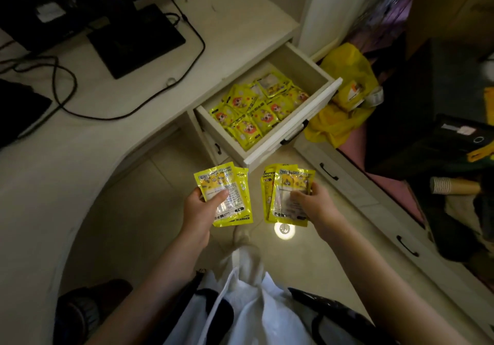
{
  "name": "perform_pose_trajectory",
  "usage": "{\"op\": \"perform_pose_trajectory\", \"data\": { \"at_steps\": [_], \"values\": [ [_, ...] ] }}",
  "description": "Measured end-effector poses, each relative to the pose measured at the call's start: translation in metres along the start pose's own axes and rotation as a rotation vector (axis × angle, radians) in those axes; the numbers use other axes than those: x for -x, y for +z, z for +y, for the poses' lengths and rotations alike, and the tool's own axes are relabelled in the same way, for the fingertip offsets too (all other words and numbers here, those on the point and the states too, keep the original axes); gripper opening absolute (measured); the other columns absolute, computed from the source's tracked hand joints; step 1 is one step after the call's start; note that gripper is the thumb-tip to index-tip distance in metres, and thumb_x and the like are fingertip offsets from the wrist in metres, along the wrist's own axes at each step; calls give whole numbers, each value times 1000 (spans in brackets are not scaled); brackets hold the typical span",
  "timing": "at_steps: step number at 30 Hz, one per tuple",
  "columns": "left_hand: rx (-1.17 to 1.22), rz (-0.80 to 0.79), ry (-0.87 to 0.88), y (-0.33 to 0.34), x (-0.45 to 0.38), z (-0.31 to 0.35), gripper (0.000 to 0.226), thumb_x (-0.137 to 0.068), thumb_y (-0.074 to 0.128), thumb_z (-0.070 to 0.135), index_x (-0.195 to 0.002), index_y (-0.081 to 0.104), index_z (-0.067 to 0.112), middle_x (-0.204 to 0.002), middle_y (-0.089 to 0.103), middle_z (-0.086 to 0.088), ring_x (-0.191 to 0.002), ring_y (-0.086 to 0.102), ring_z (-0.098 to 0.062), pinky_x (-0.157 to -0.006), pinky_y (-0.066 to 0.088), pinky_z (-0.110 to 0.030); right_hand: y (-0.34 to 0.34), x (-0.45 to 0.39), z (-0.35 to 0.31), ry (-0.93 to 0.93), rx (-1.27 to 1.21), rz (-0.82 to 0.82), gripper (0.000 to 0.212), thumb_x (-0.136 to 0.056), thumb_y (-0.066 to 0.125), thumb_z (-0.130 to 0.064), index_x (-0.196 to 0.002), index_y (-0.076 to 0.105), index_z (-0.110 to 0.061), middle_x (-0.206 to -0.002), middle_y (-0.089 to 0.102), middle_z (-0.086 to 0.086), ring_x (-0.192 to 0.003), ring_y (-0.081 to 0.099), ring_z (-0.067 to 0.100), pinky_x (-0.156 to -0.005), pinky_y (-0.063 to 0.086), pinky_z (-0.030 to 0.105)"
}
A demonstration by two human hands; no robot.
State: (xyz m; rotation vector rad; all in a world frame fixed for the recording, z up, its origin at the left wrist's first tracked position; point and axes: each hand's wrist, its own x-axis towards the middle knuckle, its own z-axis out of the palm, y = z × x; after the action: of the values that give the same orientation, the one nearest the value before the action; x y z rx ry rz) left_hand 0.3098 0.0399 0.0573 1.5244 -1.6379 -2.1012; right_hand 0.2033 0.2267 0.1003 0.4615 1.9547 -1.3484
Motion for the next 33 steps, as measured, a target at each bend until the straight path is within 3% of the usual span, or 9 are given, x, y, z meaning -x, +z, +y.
{"op": "perform_pose_trajectory", "data": {
  "at_steps": [3, 9, 13, 16, 20, 25, 30, 33],
  "values": [
    [7, -11, 1, 16, -33, 27, 20, -77, 75, 8, -92, 66, 18, -89, 72, -4, -80, 69, -18, -65, 54, -29, -1, -30, -32, 0, 3, 16, 15, -90, 53, -3, -100, 54, -14, -93, 64, 8, -90, 62, 28, -88, 53, 48],
    [61, -13, -39, 56, -85, 64, 20, -76, 76, 8, -92, 67, 16, -93, 73, -7, -85, 70, -23, -77, 56, -37, -13, -81, -83, -11, 27, -13, 19, -91, 53, -5, -108, 53, -14, -91, 62, 4, -87, 62, 24, -81, 53, 41],
    [123, 22, -67, 88, -109, 81, 20, -76, 76, 8, -91, 65, 16, -97, 72, -10, -85, 70, -23, -77, 56, -38, -26, -122, -116, -51, 66, -26, 18, -91, 53, -4, -103, 53, -16, -91, 62, 2, -84, 61, 21, -80, 53, 42],
    [155, 83, -95, 110, -127, 91, 22, -73, 79, 10, -88, 64, 17, -96, 72, -8, -90, 70, -24, -86, 55, -45, -36, -155, -142, -65, 109, -51, 18, -91, 53, -4, -103, 51, -17, -88, 60, -1, -85, 59, 21, -79, 51, 41],
    [209, 167, -137, 139, -142, 103, 38, -71, 81, 14, -105, 66, 12, -102, 72, -8, -95, 69, -25, -89, 54, -49, -46, -197, -175, -63, 217, -114, 20, -90, 57, -6, -107, 55, -16, -105, 65, 7, -92, 64, 25, -73, 54, 34],
    [403, 215, -227, 167, -153, 113, 39, -77, 75, 10, -114, 63, 12, -110, 70, -12, -99, 67, -29, -86, 53, -51, -53, -237, -212, -78, 383, -235, 27, -91, 56, -5, -117, 58, -11, -107, 65, 6, -98, 63, 23, -85, 53, 38],
    [438, 286, -262, 179, -170, 111, 37, -78, 74, 10, -113, 63, 12, -106, 71, -9, -94, 68, -24, -77, 56, -39, -42, -277, -236, -130, 497, -324, 23, -91, 54, -5, -113, 58, -10, -104, 64, 6, -95, 61, 22, -79, 51, 35],
    [427, 306, -300, 181, -185, 107, 38, -75, 77, 14, -110, 65, 12, -106, 71, -9, -97, 68, -25, -91, 52, -48, -27, -299, -242, -135, 564, -359, 22, -89, 57, -9, -112, 57, -11, -109, 65, 9, -102, 63, 26, -86, 55, 42]
  ]
}}
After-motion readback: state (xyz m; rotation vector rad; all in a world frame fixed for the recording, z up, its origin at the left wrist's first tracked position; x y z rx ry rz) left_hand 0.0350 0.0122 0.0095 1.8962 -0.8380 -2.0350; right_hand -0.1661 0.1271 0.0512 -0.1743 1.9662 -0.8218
